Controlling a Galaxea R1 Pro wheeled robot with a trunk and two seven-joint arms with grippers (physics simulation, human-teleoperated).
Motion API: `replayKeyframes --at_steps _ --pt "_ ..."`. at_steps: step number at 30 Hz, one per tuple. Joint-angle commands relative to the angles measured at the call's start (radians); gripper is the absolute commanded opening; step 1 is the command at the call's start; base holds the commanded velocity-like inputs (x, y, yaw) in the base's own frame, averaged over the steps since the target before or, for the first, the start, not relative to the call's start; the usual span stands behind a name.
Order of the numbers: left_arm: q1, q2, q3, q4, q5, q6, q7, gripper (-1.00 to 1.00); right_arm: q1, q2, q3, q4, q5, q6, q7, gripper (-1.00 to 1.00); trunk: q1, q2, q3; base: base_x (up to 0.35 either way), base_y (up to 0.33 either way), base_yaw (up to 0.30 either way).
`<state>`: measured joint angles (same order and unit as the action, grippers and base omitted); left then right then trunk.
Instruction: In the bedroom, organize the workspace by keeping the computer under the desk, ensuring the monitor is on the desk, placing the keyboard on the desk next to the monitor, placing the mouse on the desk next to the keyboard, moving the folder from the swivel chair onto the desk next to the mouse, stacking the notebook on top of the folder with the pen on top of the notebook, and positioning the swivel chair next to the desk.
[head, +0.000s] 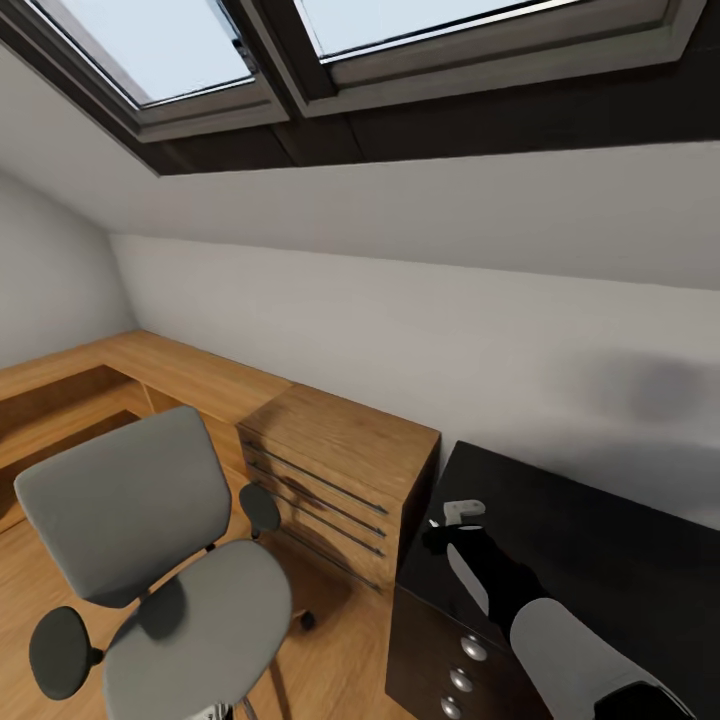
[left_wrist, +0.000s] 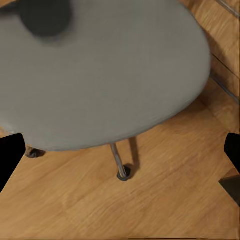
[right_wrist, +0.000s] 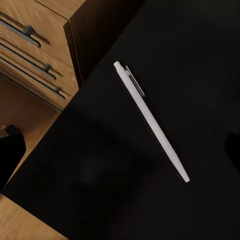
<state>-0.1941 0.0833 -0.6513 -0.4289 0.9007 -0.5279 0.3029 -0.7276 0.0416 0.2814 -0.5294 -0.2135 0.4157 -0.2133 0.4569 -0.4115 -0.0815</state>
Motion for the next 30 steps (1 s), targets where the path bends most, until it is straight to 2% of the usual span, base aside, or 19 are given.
replayKeyframes --at_steps 1,4,6,25,30 --pt "0.017 0.009 -0.009 -0.038 0.003 -0.001 0.01 1.0 -0.001 -0.001 0.007 -0.001 -0.01 0.004 -0.009 1.0 0.005 -0.01 -0.005 0.0 0.0 0.0" --pt "0.048 0.027 -0.01 -0.105 0.003 0.006 0.011 1.0 -0.001 0.0 0.007 -0.001 -0.01 0.004 -0.009 1.0 0.016 -0.031 -0.015 0.0 0.0 0.0" --pt "0.052 0.03 -0.01 -0.113 0.003 0.007 0.011 1.0 -0.001 0.0 0.007 -0.001 -0.01 0.004 -0.009 1.0 0.024 -0.045 -0.021 0.0 0.0 0.0" --pt "0.056 0.033 -0.015 -0.126 0.002 0.008 0.013 1.0 -0.001 0.001 0.009 -0.001 -0.009 0.003 -0.009 1.0 0.097 -0.178 -0.081 0.0 0.0 0.0" --pt "0.057 0.033 -0.042 -0.131 -0.013 0.008 0.014 1.0 -0.001 0.001 0.009 -0.001 -0.009 0.003 -0.009 1.0 0.116 -0.213 -0.096 0.0 0.0 0.0"
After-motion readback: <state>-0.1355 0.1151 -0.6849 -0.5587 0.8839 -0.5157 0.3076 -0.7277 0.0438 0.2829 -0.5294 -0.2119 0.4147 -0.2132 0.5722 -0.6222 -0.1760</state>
